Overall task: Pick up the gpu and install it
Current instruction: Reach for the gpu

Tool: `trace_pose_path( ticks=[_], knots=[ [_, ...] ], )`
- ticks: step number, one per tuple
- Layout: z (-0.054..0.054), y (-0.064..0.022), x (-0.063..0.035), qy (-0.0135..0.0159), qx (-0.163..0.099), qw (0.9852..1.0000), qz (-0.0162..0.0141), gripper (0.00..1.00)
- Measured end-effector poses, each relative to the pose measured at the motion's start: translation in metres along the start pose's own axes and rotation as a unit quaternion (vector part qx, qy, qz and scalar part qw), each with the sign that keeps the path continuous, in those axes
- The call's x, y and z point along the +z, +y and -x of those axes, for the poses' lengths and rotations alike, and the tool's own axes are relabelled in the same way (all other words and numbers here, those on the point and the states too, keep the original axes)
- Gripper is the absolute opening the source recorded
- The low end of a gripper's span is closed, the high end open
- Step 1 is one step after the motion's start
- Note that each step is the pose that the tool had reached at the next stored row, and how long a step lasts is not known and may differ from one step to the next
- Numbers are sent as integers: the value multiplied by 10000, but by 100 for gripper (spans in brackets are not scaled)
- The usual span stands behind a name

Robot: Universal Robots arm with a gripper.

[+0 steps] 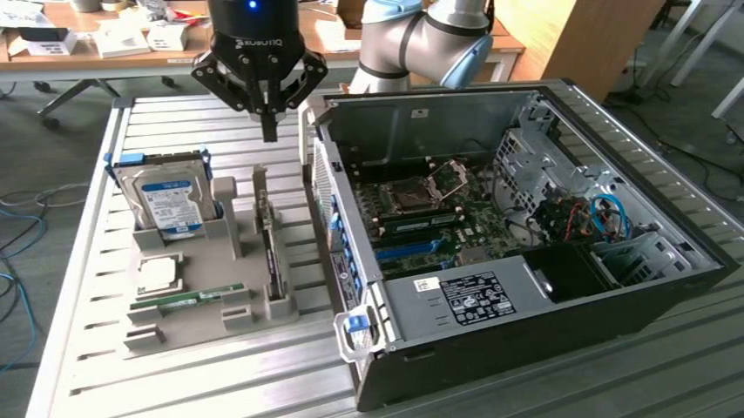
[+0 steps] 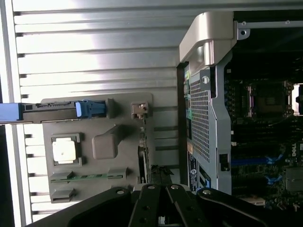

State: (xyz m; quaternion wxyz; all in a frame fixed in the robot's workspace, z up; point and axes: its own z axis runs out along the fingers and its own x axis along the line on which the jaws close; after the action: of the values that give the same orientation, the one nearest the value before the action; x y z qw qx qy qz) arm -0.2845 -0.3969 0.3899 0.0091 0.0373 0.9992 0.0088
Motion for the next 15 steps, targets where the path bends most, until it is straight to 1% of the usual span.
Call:
trace_pose_path(
  ticks=[2, 6, 7, 9, 11, 12, 15],
  knots=[
    [0, 0, 0, 5, 0, 10000, -10, 11],
    [0, 1, 0, 5, 1, 10000, -11, 11],
    [2, 2, 0, 9, 0, 10000, -16, 11],
    [5, 2, 0, 38, 1, 10000, -36, 11],
    [7, 2, 0, 61, 1, 10000, -60, 11],
    [7, 2, 1, 68, 1, 10000, -70, 11],
    [7, 2, 0, 68, 0, 10000, -71, 11]
  ],
)
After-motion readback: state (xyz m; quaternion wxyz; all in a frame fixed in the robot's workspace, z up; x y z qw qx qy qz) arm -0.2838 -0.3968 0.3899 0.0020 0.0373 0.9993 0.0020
